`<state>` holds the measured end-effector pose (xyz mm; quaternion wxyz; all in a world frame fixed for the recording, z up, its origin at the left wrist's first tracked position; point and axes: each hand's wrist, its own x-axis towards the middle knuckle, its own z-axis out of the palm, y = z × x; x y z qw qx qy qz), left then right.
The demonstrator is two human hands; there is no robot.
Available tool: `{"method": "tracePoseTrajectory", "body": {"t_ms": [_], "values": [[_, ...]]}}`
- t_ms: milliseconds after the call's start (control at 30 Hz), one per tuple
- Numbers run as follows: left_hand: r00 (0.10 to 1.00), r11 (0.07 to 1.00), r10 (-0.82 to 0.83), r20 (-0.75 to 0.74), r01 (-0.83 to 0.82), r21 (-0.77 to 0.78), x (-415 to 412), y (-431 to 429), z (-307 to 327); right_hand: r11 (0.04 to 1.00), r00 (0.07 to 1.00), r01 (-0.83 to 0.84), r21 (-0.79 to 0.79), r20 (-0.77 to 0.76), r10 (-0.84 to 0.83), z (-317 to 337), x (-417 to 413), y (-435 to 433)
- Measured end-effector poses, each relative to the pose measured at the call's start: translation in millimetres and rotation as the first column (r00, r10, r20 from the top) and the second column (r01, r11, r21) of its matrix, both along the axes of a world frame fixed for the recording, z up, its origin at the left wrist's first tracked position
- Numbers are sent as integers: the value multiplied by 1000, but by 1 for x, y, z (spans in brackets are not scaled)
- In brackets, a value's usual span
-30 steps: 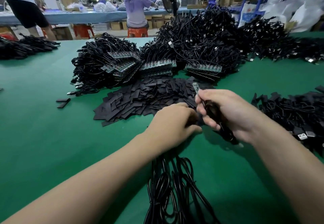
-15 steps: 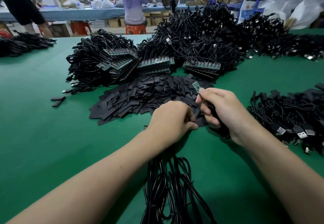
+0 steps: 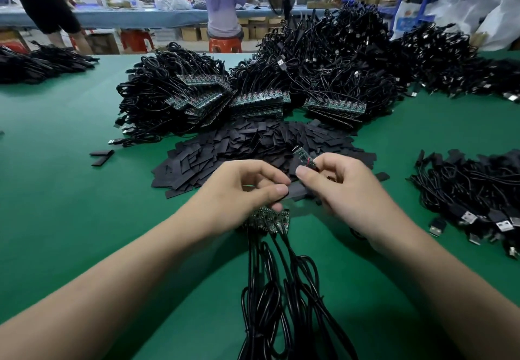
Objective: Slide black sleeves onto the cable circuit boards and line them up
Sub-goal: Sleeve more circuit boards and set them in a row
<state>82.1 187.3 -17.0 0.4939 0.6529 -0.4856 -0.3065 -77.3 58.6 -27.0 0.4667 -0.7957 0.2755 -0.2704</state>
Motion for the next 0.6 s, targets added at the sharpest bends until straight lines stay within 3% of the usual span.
{"method": "tracePoseTrajectory", "body": {"t_ms": [67,133,200,267,300,500,600], "values": [[999,999,22,-45,-23,-23,0,9,-2,998,998,-60,23,-19,61,-2,3,7],[998,996,71,2,-70,-61,-3,15,-3,990,994,-109,93,-18,111,-4,5,13],[970,985,129,208,-100,-143,-5,19,-5,975,990,-137,174,3,138,-6,7,18],[862,965,192,468,-79,-250,-6,24,-6,950,984,-176,259,49,169,-6,8,21],[824,956,214,524,-67,-285,-6,25,-6,937,980,-198,289,75,184,-7,8,23],[879,924,274,391,-128,-359,5,27,-13,930,968,-243,276,128,215,-6,9,23],[898,910,323,300,-207,-360,13,30,-13,942,967,-254,222,81,241,-5,5,15]]}}
